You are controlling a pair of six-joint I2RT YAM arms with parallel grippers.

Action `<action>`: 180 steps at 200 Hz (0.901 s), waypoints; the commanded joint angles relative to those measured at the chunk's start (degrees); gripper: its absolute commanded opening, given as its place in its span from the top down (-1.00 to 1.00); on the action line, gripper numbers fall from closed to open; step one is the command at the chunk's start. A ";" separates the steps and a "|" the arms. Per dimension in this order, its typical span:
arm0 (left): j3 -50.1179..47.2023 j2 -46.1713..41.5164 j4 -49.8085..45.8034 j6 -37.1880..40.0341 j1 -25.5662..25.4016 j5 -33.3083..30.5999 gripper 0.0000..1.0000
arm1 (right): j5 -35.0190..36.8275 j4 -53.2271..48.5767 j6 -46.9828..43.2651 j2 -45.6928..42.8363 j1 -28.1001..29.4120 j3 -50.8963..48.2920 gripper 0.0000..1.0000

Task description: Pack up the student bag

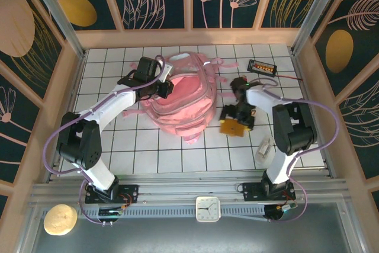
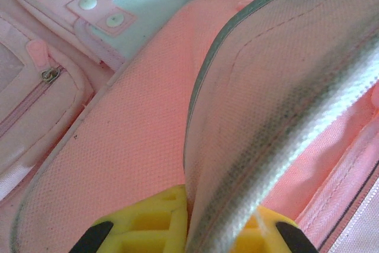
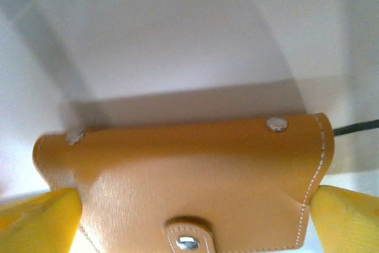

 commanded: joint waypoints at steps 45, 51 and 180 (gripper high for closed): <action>0.50 -2.36 -2.15 0.79 0.36 -0.81 1.00 | 7.73 -9.19 -0.09 -6.69 9.14 6.96 -0.98; 0.46 -2.36 -2.20 0.77 0.53 -1.31 1.00 | 9.56 -7.91 -3.53 -7.11 9.20 7.17 -0.98; -0.31 -4.47 -3.35 0.62 1.48 0.13 1.00 | 8.89 3.26 -52.96 5.36 10.21 4.07 -0.94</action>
